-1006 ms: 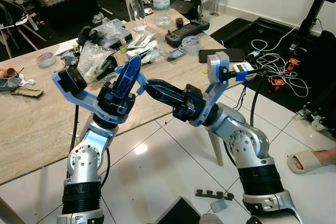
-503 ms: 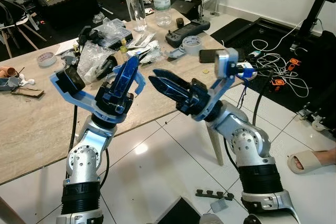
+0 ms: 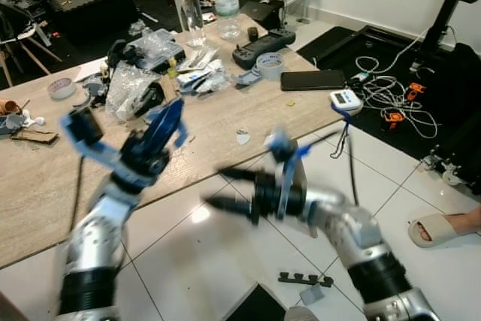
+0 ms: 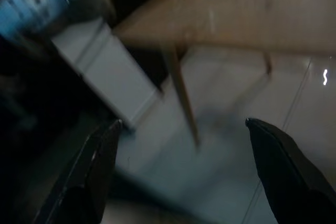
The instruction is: Picking trash to rubbish bin
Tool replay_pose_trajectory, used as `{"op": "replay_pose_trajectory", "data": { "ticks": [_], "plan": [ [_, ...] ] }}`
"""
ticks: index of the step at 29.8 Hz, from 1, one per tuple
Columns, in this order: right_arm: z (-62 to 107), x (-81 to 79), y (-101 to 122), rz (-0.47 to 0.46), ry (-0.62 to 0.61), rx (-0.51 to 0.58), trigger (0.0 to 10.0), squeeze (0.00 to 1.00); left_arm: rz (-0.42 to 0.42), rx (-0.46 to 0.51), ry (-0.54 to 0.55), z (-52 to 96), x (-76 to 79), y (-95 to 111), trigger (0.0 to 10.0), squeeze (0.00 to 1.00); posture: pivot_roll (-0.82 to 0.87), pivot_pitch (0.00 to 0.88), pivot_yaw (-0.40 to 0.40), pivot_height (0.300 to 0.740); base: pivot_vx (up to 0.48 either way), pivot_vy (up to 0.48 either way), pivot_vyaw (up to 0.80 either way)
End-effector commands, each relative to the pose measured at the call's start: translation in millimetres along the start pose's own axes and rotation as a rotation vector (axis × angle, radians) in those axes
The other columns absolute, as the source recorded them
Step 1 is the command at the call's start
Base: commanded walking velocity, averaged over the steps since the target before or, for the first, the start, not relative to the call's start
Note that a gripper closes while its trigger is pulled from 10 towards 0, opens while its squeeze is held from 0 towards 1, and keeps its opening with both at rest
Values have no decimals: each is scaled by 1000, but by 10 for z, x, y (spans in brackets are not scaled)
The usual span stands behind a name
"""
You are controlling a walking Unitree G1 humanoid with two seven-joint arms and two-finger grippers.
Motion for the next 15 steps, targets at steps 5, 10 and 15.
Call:
{"op": "replay_pose_trajectory", "data": {
  "ticks": [5,10,15],
  "plan": [
    [98,58,-687,3,-77,-340,10000,0,144,-328,-14,464,247,-496,9020,0,-137,52,97,740,0,0,0],
    [224,164,-960,5,-194,-493,10000,0,213,-426,43,647,231,-726,10000,0,-133,53,96,740,0,0,0],
    [630,169,-1537,-41,-409,-810,10000,0,262,-708,383,1278,-60,-1286,10000,0,-127,56,92,740,0,0,0]
  ]
}}
Point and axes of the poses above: a point about 5 cm out from each wrist's last joint towards the gripper, its own z axis pointing back from the gripper into the wrist, its own y axis along the axis of the wrist's last joint, x = y × z, the point moved 2 cm from there along -z, pointing out of the wrist towards the gripper, and after that the axes turned 13 degrees about z, right-handed, at the moved point
